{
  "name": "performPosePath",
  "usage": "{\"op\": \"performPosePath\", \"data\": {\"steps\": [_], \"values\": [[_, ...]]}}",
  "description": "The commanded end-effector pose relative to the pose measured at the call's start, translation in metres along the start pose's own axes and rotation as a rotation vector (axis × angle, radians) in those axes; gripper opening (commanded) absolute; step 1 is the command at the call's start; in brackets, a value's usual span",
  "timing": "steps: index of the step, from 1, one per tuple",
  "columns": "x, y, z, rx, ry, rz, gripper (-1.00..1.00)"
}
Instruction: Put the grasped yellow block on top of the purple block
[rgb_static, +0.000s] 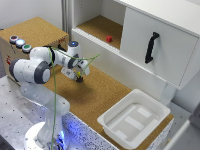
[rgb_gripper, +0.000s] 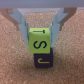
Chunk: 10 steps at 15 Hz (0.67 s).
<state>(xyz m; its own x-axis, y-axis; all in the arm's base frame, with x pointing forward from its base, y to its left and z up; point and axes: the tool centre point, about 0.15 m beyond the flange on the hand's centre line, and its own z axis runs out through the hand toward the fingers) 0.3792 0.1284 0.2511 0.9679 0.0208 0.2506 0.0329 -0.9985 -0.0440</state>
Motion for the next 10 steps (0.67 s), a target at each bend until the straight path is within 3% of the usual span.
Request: {"op": "performPosePath", "data": {"steps": [1, 3, 4, 10], "values": [[-0.005, 0.003, 0.013, -0.046, -0.033, -0.012, -1.0], [-0.008, 0.005, 0.011, -0.05, -0.038, -0.01, -1.0], [-0.009, 0.006, 0.009, -0.055, -0.035, -0.01, 1.0], [-0.016, 0.009, -0.011, -0.07, -0.007, -0.011, 1.0]]}}
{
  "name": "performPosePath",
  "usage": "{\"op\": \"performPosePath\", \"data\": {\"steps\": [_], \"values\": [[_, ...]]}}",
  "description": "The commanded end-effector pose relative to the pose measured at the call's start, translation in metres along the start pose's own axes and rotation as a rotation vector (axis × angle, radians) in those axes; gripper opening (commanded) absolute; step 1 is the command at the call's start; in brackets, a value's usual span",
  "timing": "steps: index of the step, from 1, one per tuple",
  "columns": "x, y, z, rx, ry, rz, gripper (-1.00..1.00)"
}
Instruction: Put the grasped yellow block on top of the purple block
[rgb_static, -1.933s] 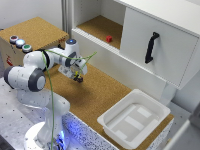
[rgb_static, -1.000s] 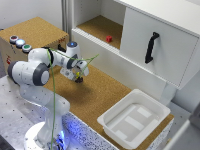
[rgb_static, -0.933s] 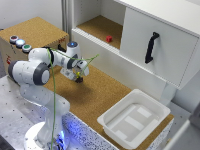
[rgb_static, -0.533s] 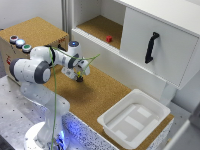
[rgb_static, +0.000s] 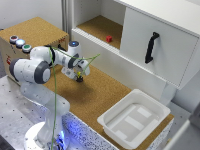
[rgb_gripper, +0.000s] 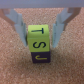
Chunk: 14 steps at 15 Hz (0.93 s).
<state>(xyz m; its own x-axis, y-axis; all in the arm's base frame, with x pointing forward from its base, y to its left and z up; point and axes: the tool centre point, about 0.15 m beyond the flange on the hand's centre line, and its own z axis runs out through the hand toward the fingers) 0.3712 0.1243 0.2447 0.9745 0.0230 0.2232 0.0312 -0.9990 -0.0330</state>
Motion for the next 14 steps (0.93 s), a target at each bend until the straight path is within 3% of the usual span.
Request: {"op": "performPosePath", "data": {"steps": [1, 5, 10, 14], "values": [[-0.008, 0.004, -0.02, -0.058, 0.03, -0.007, 1.0], [-0.015, -0.002, -0.062, -0.03, 0.077, -0.005, 1.0], [0.004, -0.008, -0.138, -0.031, 0.075, 0.012, 1.0], [0.043, -0.02, -0.212, -0.057, 0.163, -0.013, 1.0]]}}
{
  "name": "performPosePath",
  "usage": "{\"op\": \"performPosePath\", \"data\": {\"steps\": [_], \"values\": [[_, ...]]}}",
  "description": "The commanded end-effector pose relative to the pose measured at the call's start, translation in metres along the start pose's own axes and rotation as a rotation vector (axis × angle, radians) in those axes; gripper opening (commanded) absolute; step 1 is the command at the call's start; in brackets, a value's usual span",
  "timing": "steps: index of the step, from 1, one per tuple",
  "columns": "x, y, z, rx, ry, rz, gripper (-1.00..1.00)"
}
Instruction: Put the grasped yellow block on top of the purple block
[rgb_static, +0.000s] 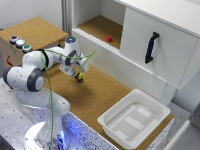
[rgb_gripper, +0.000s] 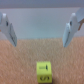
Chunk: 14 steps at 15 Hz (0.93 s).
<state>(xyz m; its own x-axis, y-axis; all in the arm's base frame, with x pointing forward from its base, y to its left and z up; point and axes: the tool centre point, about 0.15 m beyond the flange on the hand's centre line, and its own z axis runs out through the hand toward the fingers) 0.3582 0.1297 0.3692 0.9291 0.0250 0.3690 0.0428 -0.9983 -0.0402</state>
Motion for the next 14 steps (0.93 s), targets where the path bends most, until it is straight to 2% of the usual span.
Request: {"op": "performPosePath", "data": {"steps": [1, 3, 6, 14], "values": [[0.058, -0.012, -0.095, -0.074, 0.028, 0.0, 1.0], [0.092, -0.009, -0.108, -0.055, 0.027, 0.019, 1.0], [0.14, -0.004, -0.125, -0.072, 0.055, 0.07, 1.0], [0.14, -0.004, -0.125, -0.072, 0.055, 0.07, 1.0]]}}
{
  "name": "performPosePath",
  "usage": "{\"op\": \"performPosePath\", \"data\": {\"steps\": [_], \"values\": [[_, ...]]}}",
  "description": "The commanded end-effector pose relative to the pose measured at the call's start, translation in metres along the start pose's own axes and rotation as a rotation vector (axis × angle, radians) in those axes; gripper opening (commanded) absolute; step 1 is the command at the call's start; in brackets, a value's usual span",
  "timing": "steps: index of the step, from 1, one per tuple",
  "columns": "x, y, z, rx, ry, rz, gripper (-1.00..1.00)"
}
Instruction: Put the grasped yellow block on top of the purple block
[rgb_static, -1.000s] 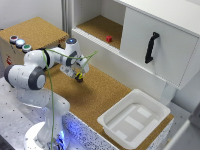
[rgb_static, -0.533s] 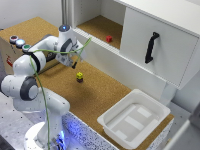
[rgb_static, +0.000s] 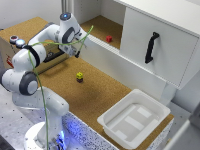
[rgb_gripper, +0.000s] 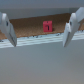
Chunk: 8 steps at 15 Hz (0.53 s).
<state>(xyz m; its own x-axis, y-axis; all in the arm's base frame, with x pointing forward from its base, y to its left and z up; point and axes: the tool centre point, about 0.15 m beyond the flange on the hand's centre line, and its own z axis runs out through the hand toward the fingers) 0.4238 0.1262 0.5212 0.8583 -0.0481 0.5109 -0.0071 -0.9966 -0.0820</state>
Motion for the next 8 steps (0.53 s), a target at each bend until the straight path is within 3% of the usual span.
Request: {"op": "performPosePath", "data": {"steps": [1, 5, 6, 8], "values": [[0.024, -0.006, -0.004, -0.091, -0.105, 0.001, 1.0], [0.024, -0.006, -0.004, -0.091, -0.105, 0.001, 1.0], [0.008, -0.001, -0.001, -0.003, -0.024, 0.0, 1.0], [0.026, 0.005, 0.009, -0.001, 0.013, 0.034, 1.0]]}}
